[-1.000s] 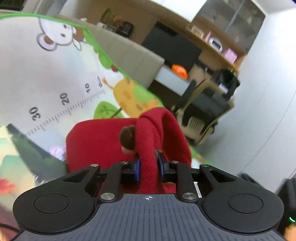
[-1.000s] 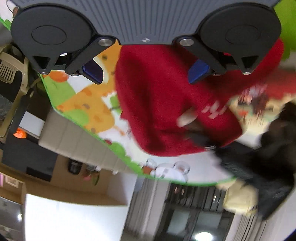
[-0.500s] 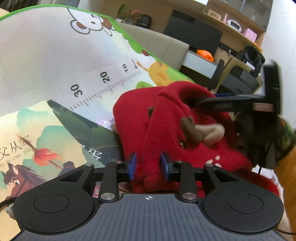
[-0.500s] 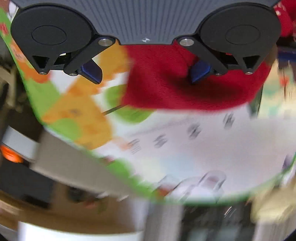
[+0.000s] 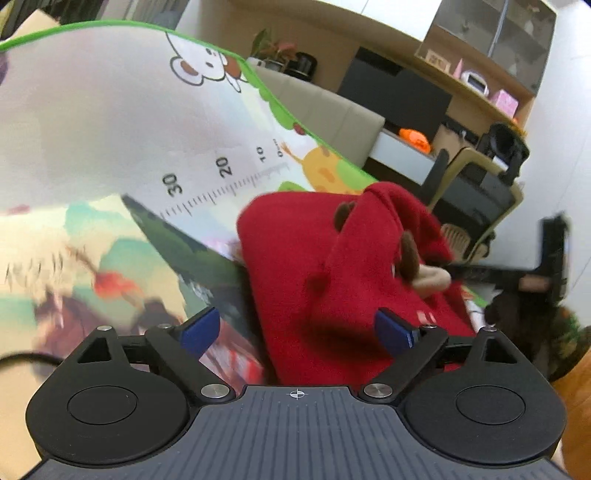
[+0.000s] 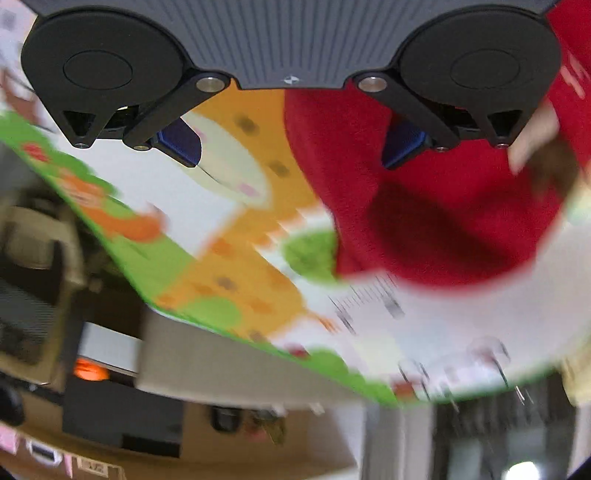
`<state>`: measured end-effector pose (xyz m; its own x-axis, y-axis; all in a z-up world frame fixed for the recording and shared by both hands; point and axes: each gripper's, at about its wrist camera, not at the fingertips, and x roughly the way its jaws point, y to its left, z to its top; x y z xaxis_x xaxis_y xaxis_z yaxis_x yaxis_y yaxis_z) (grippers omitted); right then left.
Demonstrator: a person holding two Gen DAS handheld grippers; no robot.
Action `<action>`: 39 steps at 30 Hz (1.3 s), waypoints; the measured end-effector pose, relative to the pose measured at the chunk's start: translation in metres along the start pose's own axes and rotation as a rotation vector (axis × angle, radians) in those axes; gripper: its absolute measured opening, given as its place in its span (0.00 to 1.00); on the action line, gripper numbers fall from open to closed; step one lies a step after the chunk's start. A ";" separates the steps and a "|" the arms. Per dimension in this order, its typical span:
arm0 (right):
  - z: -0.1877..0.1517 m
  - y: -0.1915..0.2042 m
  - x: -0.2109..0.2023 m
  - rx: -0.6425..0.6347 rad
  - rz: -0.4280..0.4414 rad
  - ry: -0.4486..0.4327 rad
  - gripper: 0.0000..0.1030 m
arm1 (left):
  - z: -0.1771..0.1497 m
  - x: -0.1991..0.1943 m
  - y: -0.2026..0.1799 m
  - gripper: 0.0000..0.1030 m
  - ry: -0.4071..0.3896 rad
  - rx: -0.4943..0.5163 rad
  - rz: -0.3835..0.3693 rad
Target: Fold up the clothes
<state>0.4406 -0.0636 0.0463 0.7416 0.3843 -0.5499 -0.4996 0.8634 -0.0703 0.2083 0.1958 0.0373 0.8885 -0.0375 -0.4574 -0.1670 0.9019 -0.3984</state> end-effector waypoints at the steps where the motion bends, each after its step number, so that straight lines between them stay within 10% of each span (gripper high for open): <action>1: -0.003 0.000 -0.004 -0.002 -0.039 0.003 1.00 | -0.007 -0.005 -0.006 0.92 0.003 -0.005 -0.006; 8: -0.028 -0.006 -0.109 0.081 0.056 -0.188 1.00 | -0.063 -0.060 -0.063 0.98 -0.043 0.132 0.000; 16: -0.124 -0.017 -0.184 0.150 0.083 -0.145 1.00 | -0.113 -0.086 -0.088 1.00 -0.053 0.102 0.052; 24: -0.166 0.014 -0.214 0.051 0.022 -0.164 1.00 | -0.165 -0.096 -0.118 1.00 -0.221 0.239 0.198; 39: -0.196 0.040 -0.223 -0.073 0.007 -0.111 1.00 | -0.177 -0.077 -0.114 1.00 -0.166 0.250 0.264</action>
<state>0.1673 -0.1791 0.0031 0.7812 0.4274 -0.4550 -0.5329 0.8363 -0.1294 0.0829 0.0193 -0.0226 0.8894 0.2610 -0.3753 -0.3076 0.9490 -0.0691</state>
